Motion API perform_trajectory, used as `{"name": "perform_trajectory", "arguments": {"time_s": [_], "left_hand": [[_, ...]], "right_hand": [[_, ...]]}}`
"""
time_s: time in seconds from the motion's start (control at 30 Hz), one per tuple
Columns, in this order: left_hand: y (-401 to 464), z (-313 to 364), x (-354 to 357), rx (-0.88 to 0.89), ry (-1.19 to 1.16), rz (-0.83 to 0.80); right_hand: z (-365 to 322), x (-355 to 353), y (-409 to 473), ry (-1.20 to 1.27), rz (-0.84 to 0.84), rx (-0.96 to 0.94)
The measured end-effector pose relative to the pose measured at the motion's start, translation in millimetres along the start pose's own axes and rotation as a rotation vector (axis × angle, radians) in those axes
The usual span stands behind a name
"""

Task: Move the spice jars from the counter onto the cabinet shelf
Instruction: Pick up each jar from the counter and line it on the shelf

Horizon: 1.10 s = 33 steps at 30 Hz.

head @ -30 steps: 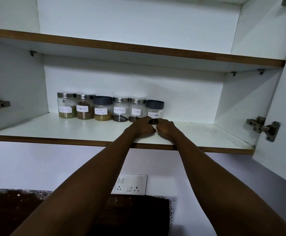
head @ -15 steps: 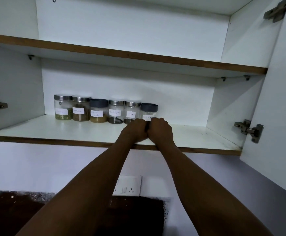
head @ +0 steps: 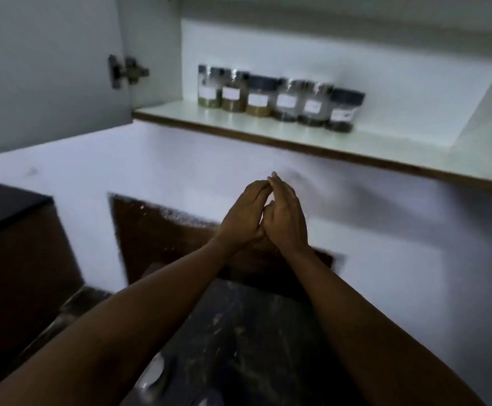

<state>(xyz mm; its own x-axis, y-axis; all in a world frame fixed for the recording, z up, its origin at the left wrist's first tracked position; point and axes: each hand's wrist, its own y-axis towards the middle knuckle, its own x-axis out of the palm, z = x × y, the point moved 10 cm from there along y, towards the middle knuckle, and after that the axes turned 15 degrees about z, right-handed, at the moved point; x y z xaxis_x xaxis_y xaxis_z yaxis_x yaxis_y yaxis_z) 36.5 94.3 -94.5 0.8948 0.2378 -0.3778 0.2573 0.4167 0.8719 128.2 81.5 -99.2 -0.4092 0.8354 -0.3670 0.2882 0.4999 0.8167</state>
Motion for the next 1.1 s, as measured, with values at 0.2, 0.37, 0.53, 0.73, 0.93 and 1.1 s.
{"name": "perform_trajectory", "arguments": {"time_s": [0.2,0.37,0.53,0.73,0.93,1.1], "left_hand": [[-148,-69,-26,-0.097,0.153,-0.272],[-290,-127,-55,-0.368,0.207,-0.396],[-405,-160,-64,-0.630,0.365,-0.659],[-493,-176,-73,-0.820,0.443,-0.810],[-503,-185,-74,-0.949,0.360,-0.736],[-448,-179,-79,-1.008,0.164,-0.486]], "right_hand": [[-20,97,-154,-0.013,-0.366,0.175],[-37,160,-294,-0.024,-0.678,0.296],[-36,185,-392,-0.060,-0.936,0.384],[-40,205,-469,-0.030,-1.087,0.389],[-38,204,-500,-0.001,-1.140,0.349],[-37,185,-446,0.047,-1.002,0.358]]}}
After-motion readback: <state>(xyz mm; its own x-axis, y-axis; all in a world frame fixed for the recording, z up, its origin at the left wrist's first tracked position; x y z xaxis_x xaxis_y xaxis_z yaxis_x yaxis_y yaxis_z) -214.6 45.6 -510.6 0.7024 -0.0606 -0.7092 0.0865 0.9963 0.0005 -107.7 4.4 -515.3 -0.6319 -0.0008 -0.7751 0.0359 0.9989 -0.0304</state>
